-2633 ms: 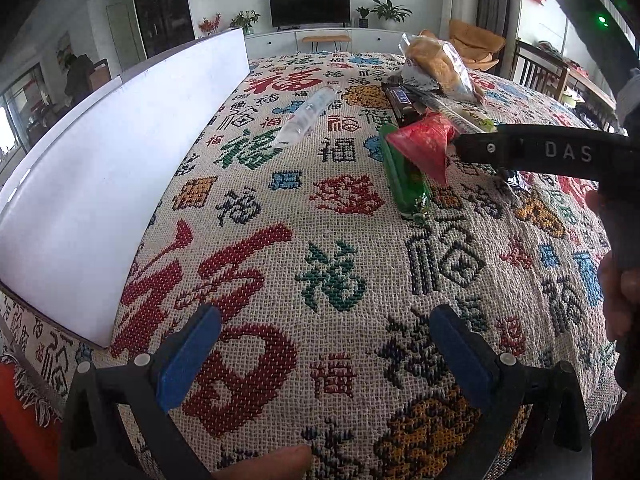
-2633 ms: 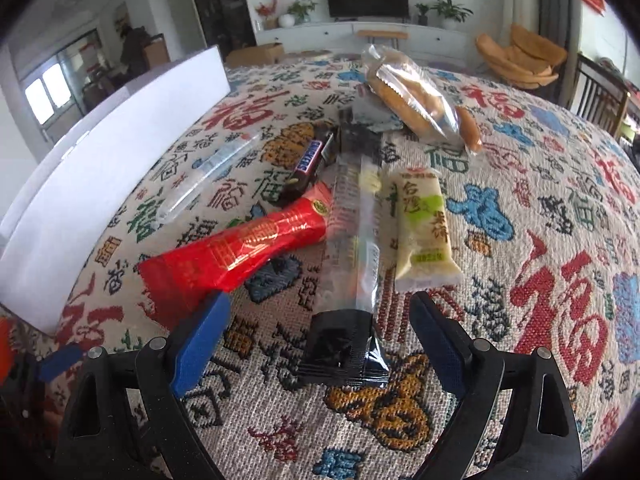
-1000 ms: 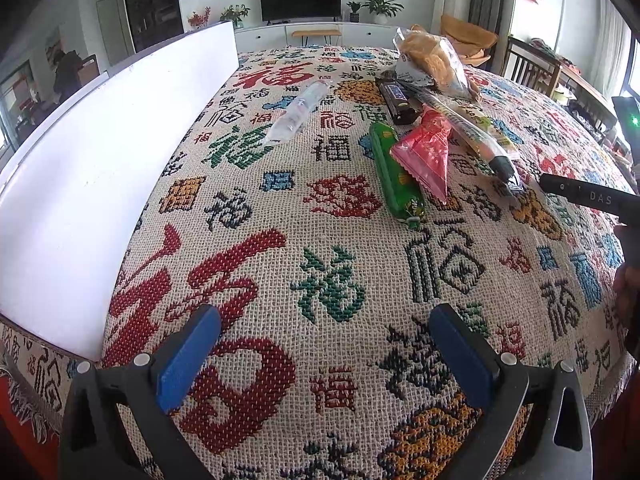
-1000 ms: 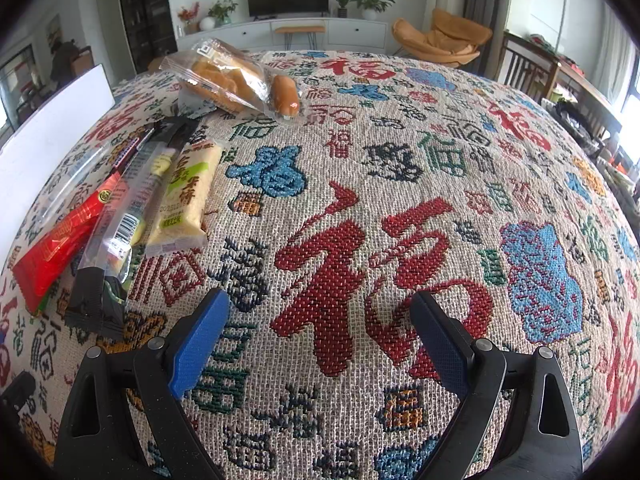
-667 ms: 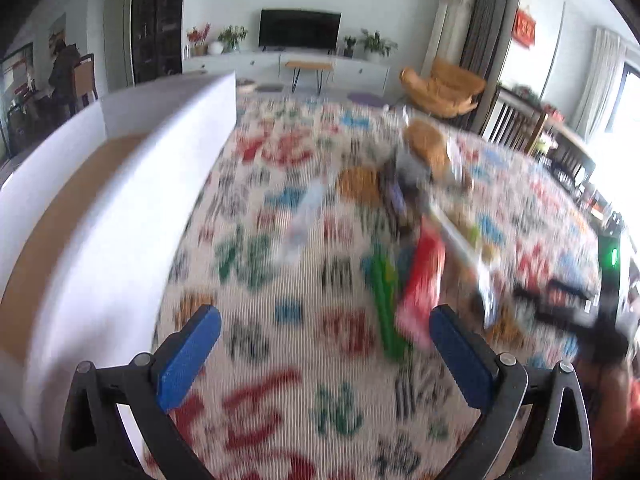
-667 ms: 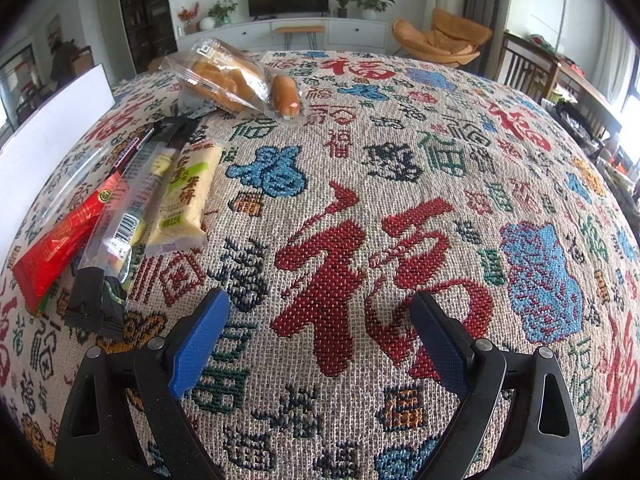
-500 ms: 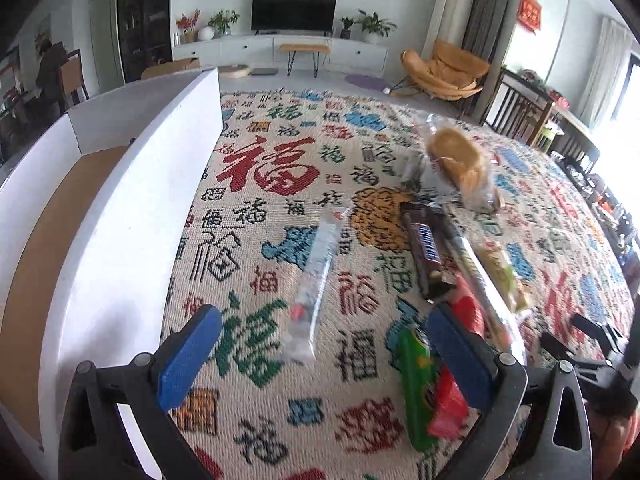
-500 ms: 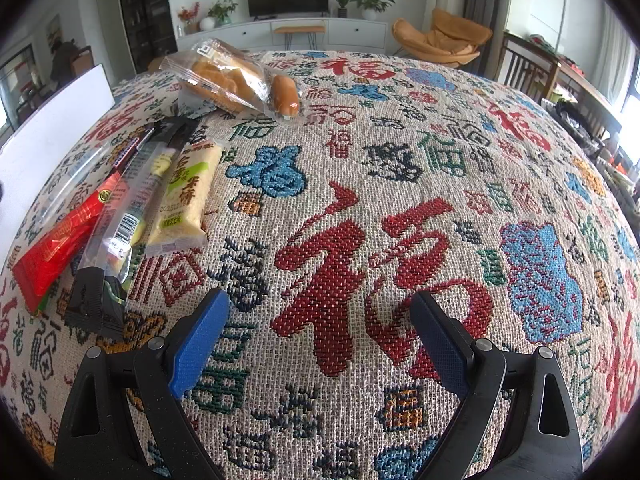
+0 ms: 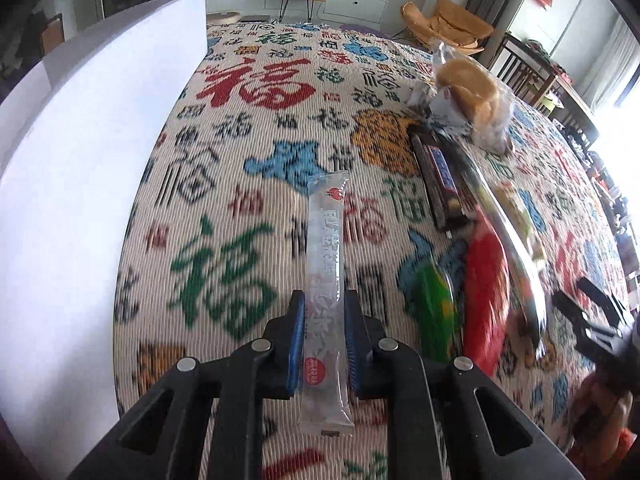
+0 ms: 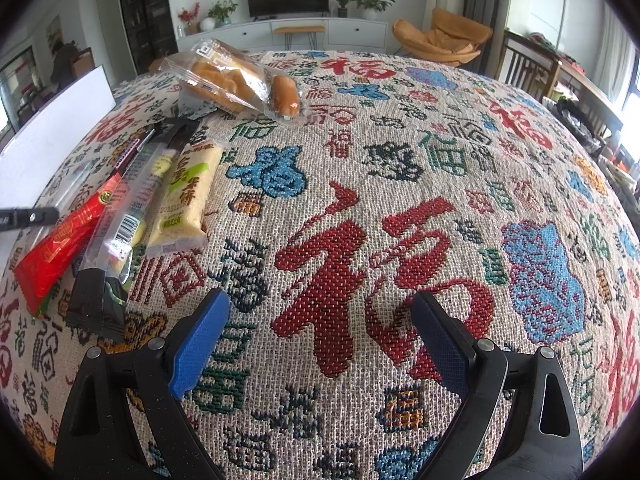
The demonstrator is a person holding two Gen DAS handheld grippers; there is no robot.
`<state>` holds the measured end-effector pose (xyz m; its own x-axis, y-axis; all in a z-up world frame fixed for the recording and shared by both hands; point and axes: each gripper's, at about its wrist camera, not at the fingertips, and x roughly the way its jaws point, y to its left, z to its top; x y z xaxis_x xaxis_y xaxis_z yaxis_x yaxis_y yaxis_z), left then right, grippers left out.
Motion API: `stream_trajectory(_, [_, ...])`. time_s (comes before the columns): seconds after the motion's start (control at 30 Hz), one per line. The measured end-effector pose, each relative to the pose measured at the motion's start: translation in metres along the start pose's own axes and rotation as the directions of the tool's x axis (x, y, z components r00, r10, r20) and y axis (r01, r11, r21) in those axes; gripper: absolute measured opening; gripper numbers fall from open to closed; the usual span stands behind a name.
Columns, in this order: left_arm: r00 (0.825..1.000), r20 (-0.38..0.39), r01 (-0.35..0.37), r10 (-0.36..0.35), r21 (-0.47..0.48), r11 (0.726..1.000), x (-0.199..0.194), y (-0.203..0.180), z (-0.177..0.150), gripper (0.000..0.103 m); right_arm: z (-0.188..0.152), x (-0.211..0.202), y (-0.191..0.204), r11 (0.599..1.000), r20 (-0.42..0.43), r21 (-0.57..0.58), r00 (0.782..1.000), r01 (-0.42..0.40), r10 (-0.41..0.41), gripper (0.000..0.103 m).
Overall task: Organize snacks
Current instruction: 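Grasp the clear tube snack with the left tool while the right tool approaches the snacks, then grasp the yellow-green packaged cake with the right tool while the left tool holds its snack, then carry both snacks over the white box and open both tools to drop them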
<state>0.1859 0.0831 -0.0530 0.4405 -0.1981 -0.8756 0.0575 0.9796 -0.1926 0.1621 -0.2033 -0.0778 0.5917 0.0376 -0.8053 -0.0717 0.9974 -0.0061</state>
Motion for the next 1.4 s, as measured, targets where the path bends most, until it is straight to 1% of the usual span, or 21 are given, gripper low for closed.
stream_trajectory(0.07, [1.000,0.009,0.006,-0.006,0.008,1.000,-0.014,0.000,-0.026,0.021,0.000,0.000,0.000,1.000,0.000,0.004,1.000,-0.006,0.006,0.095])
stream_trajectory(0.13, [1.000,0.029,-0.009,0.008,0.017,1.000,-0.021,0.000,-0.042,0.029,0.000,0.000,-0.002,1.000,0.003,0.010,1.000,-0.018,0.018,0.095])
stream_trajectory(0.17, [0.999,0.042,-0.019,0.018,0.025,1.000,-0.024,0.000,-0.046,0.041,0.000,-0.001,-0.004,0.999,0.007,0.016,1.000,-0.029,0.029,0.095])
stream_trajectory(0.2, [0.998,0.052,-0.038,0.036,0.030,0.999,-0.025,0.000,-0.048,0.057,0.000,-0.002,-0.006,0.999,0.010,0.023,0.999,-0.046,0.046,0.095])
stream_trajectory(0.23, [0.996,0.059,-0.072,0.069,0.033,0.997,-0.023,0.002,-0.047,0.062,0.001,-0.002,-0.008,0.997,0.006,0.026,0.998,-0.069,0.069,0.095])
stream_trajectory(0.27, [0.993,0.066,-0.102,0.099,0.043,0.994,-0.022,0.001,-0.047,0.063,0.006,-0.002,-0.012,0.994,-0.014,0.037,0.995,-0.101,0.101,0.095])
stream_trajectory(0.33, [0.990,0.070,-0.131,0.126,0.077,0.988,-0.016,0.001,-0.044,0.062,0.025,-0.001,-0.021,0.973,-0.052,0.123,0.978,-0.194,0.202,0.092])
stream_trajectory(0.37, [0.987,0.077,-0.145,0.138,0.095,0.985,-0.016,-0.002,-0.046,0.058,0.037,-0.002,-0.023,0.957,-0.052,0.170,0.967,-0.236,0.248,0.091])
stream_trajectory(0.43, [0.988,0.086,-0.136,0.127,0.108,0.985,-0.017,-0.004,-0.047,0.036,0.065,0.002,-0.013,0.941,-0.073,0.181,0.950,-0.287,0.304,0.091])
stream_trajectory(0.47, [0.989,0.084,-0.127,0.118,0.109,0.986,-0.018,-0.006,-0.048,0.019,0.077,0.009,-0.003,0.945,-0.115,0.158,0.945,-0.286,0.305,0.091])
stream_trajectory(0.53, [0.990,0.081,-0.120,0.113,0.097,0.988,-0.020,-0.006,-0.050,0.018,0.096,0.025,0.020,0.961,-0.186,0.095,0.944,-0.259,0.272,0.089])
stream_trajectory(0.6, [0.993,0.084,-0.087,0.081,0.069,0.994,-0.023,-0.002,-0.055,0.018,0.107,0.041,0.042,0.971,-0.254,0.028,0.938,-0.237,0.236,0.077])
stream_trajectory(0.67, [0.994,0.092,-0.059,0.054,0.046,0.997,-0.027,0.003,-0.060,0.018,0.110,0.055,0.058,0.972,-0.311,-0.002,0.924,-0.234,0.222,0.037])
stream_trajectory(0.73, [0.995,0.096,-0.022,0.020,0.016,1.000,-0.029,0.008,-0.063,0.018,0.109,0.067,0.071,0.973,-0.360,-0.026,0.910,-0.229,0.204,0.036])
stream_trajectory(0.8, [0.995,0.100,0.022,-0.020,-0.017,1.000,-0.033,0.011,-0.064,0.018,0.107,0.070,0.078,0.979,-0.371,-0.081,0.917,-0.187,0.145,0.035])
stream_trajectory(0.9, [0.991,0.118,0.061,-0.056,-0.036,0.997,-0.042,0.011,-0.065,0.018,0.107,0.069,0.080,0.979,-0.392,-0.092,0.910,-0.182,0.132,0.033])
stream_trajectory(1.03, [0.978,0.153,0.153,-0.140,-0.078,0.985,-0.064,0.011,-0.065,0.018,0.109,0.047,0.067,0.985,-0.332,-0.082,0.936,-0.153,0.118,0.030])
stream_trajectory(1.13, [0.959,0.193,0.232,-0.209,-0.106,0.967,-0.091,0.013,-0.061,0.018,0.114,0.018,0.058,0.981,-0.297,-0.032,0.939,-0.191,0.173,0.030])
stream_trajectory(1.23, [0.925,0.265,0.313,-0.271,-0.129,0.941,-0.131,0.024,-0.052,0.018,0.126,-0.019,0.073,0.961,-0.255,-0.042,0.932,-0.275,0.256,0.030])
stream_trajectory(1.3, [0.910,0.322,0.321,-0.263,-0.144,0.936,-0.160,0.040,-0.043,0.018,0.137,-0.049,0.095,0.933,-0.228,-0.064,0.915,-0.355,0.332,0.031])
stream_trajectory(1.4, [0.906,0.381,0.268,-0.182,-0.184,0.946,-0.198,0.077,-0.033,0.018,0.153,-0.091,0.158,0.860,-0.197,-0.115,0.860,-0.498,0.471,0.031])
